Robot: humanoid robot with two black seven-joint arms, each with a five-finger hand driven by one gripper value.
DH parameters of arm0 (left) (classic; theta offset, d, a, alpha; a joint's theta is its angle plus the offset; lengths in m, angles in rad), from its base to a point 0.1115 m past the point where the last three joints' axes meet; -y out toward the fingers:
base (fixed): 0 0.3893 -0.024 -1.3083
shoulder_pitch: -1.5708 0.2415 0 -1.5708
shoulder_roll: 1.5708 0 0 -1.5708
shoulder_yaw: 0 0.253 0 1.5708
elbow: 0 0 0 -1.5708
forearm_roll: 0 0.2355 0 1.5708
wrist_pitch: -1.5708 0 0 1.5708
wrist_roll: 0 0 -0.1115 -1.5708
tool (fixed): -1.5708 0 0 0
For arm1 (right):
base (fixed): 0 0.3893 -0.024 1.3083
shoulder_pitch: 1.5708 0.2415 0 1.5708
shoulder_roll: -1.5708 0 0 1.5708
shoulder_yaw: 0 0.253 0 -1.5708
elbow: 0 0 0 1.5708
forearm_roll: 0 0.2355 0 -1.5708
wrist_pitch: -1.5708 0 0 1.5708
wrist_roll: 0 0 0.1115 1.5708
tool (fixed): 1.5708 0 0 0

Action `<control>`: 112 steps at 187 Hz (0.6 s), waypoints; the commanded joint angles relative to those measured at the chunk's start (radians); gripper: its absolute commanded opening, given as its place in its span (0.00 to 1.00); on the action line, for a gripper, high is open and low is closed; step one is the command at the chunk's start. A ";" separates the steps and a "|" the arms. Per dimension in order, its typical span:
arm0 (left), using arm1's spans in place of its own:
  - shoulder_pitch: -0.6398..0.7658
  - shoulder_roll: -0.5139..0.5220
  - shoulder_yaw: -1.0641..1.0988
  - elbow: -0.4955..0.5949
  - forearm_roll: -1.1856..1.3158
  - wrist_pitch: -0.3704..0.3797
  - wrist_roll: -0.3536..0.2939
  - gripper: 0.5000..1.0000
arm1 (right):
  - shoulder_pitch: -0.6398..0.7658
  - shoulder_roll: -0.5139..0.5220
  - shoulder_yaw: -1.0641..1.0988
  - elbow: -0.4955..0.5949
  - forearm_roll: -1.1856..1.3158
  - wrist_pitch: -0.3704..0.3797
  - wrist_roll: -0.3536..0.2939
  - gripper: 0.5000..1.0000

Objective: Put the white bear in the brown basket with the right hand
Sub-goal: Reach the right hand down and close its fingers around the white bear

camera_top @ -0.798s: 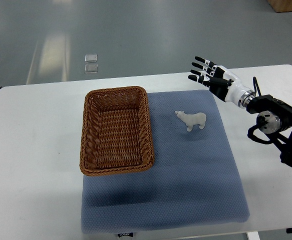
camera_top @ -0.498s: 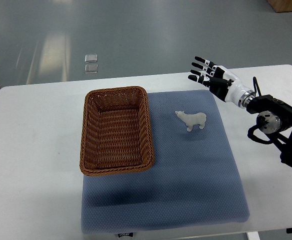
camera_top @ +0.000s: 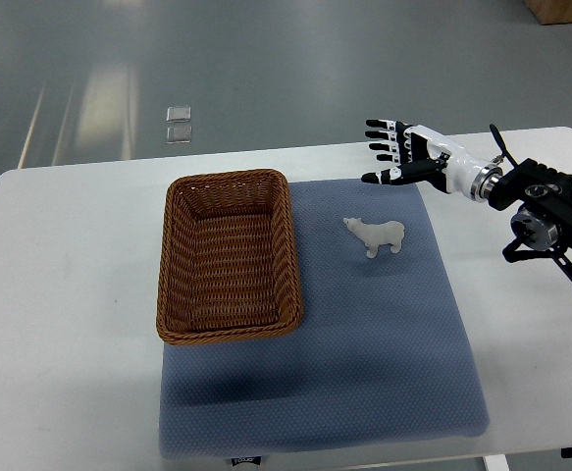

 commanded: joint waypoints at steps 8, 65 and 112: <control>0.000 0.000 0.000 0.000 0.000 0.000 0.000 1.00 | 0.028 -0.036 -0.023 0.030 -0.176 0.049 0.021 0.89; 0.000 0.000 0.000 0.000 0.000 0.000 0.000 1.00 | 0.122 -0.134 -0.263 0.115 -0.397 0.069 0.068 0.89; 0.000 0.000 0.000 0.000 0.000 0.000 0.000 1.00 | 0.126 -0.120 -0.294 0.115 -0.475 0.065 0.070 0.88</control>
